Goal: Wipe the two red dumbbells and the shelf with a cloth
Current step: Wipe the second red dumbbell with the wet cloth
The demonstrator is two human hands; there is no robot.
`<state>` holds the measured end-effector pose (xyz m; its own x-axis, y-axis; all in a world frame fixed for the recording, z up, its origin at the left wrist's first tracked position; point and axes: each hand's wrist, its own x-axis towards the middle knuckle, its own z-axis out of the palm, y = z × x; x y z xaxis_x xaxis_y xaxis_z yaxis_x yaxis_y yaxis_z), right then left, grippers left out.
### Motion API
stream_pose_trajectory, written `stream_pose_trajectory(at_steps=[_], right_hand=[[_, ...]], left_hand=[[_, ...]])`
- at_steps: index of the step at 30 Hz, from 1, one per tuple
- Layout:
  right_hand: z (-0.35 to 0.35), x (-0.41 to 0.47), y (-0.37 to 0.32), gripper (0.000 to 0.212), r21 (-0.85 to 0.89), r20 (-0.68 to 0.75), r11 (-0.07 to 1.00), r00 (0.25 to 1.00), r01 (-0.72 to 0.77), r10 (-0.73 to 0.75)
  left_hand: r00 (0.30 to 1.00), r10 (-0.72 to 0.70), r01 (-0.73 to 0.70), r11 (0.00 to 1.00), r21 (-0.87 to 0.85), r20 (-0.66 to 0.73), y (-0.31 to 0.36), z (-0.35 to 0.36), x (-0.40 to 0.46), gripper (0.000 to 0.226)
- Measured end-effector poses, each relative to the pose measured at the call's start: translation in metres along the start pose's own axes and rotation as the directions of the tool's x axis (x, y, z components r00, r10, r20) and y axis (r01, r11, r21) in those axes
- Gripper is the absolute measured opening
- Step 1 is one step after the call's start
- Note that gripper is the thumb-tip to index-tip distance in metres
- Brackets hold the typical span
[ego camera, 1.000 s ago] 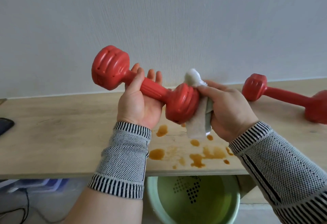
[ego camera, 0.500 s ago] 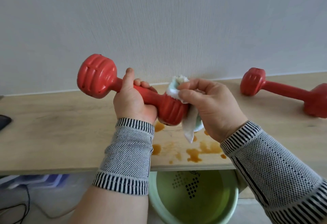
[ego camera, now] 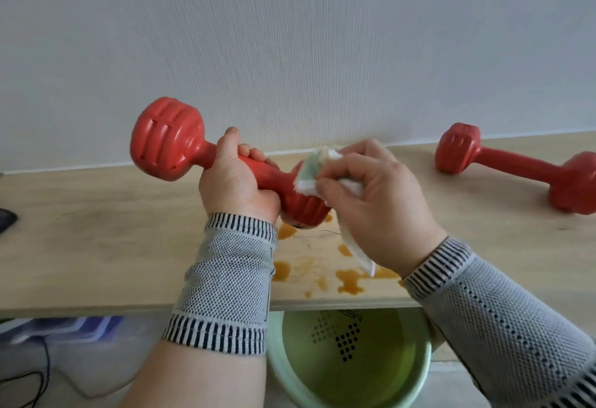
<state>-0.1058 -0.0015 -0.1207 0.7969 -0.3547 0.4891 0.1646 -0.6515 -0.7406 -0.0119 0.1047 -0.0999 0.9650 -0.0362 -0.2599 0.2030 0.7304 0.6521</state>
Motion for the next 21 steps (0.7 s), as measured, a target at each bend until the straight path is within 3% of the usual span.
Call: stream_pose_trajectory(at_steps=[4, 8, 11, 14, 18, 21], right_hand=[[-0.001, 0.007, 0.006, 0.004, 0.074, -0.03, 0.997, 0.999, -0.026, 0.028], [-0.007, 0.003, 0.006, 0.019, 0.086, 0.067, 0.996, 0.997, 0.029, -0.035], [-0.012, 0.003, 0.002, 0.012, 0.081, 0.112, 0.997, 0.993, 0.016, -0.025], [-0.026, 0.008, 0.005, 0.006, 0.162, -0.016, 0.983, 0.996, -0.089, 0.093], [-0.039, 0.012, 0.005, 0.034, 0.225, -0.102, 0.968, 0.985, -0.11, 0.136], [-0.032, 0.011, 0.001, 0.026, 0.068, -0.092, 0.997, 0.994, -0.045, 0.051]], left_hand=[[1.0, -0.024, 0.025, 1.0, -0.016, 0.016, 0.001, 0.0, -0.001, 0.027], [0.998, -0.05, 0.051, 0.998, -0.024, 0.029, 0.001, 0.0, 0.002, 0.027], [0.998, -0.054, 0.054, 0.998, -0.016, 0.042, 0.005, -0.004, 0.007, 0.029], [0.996, -0.044, 0.043, 0.999, 0.011, 0.078, 0.008, -0.007, 0.007, 0.031], [0.995, -0.016, 0.014, 1.0, 0.02, 0.099, 0.01, -0.007, 0.003, 0.03], [0.994, 0.028, -0.032, 0.999, 0.044, 0.108, 0.009, -0.006, -0.002, 0.025]])
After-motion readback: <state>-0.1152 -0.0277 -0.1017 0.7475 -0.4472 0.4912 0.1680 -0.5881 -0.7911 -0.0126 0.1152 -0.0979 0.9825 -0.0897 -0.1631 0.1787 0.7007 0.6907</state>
